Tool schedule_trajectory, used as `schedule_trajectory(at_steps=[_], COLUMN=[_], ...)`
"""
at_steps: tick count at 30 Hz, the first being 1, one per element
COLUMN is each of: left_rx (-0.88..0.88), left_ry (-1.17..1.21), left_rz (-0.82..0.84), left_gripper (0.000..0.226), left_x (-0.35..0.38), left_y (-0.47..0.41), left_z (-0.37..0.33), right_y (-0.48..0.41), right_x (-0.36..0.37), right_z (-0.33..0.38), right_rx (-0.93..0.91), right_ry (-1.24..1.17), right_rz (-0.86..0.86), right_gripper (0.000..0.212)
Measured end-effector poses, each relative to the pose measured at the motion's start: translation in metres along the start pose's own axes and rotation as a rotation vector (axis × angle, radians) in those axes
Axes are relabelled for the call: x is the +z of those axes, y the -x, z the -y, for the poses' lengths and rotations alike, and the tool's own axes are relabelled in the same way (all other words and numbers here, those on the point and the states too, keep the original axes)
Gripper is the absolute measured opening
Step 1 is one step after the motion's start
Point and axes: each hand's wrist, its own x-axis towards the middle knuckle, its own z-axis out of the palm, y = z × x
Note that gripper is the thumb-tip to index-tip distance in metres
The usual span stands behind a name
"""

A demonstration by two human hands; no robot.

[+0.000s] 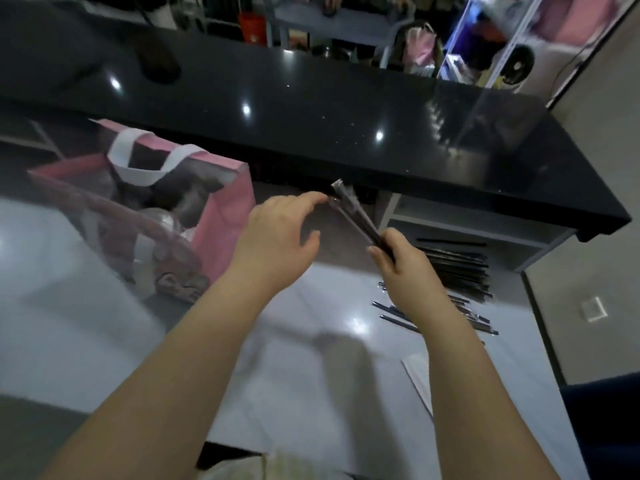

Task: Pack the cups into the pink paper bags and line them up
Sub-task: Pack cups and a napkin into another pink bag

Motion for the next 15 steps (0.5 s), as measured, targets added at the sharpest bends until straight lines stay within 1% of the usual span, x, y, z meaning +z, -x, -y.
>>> schedule_trajectory(at_steps=[4, 7, 9, 11, 13, 15], left_rx=[0.008, -0.02, -0.062, -0.131, -0.189, -0.206], left_ry=[-0.087, -0.072, -0.053, -0.042, -0.027, 0.003], left_rz=[-0.03, -0.066, -0.074, -0.045, -0.021, -0.006], left_gripper=[0.04, 0.037, 0.036, 0.037, 0.037, 0.035], left_x=[-0.052, -0.093, -0.119, -0.144, -0.164, -0.179], left_y=[-0.008, -0.011, -0.011, -0.011, -0.011, -0.012], left_z=[0.033, 0.069, 0.099, 0.134, 0.167, 0.195], right_y=[-0.023, -0.041, -0.054, -0.066, -0.079, -0.092], right_x=[0.005, 0.017, 0.029, 0.042, 0.056, 0.073], right_z=[0.048, 0.089, 0.12, 0.154, 0.188, 0.221], right_rx=[-0.051, -0.073, -0.078, -0.091, -0.12, -0.158], right_ry=[-0.043, -0.108, -0.209, -0.36, -0.476, -0.553], right_rz=[-0.022, -0.052, -0.083, -0.092, -0.082, -0.05], right_gripper=[0.017, 0.018, 0.019, 0.021, 0.018, 0.015])
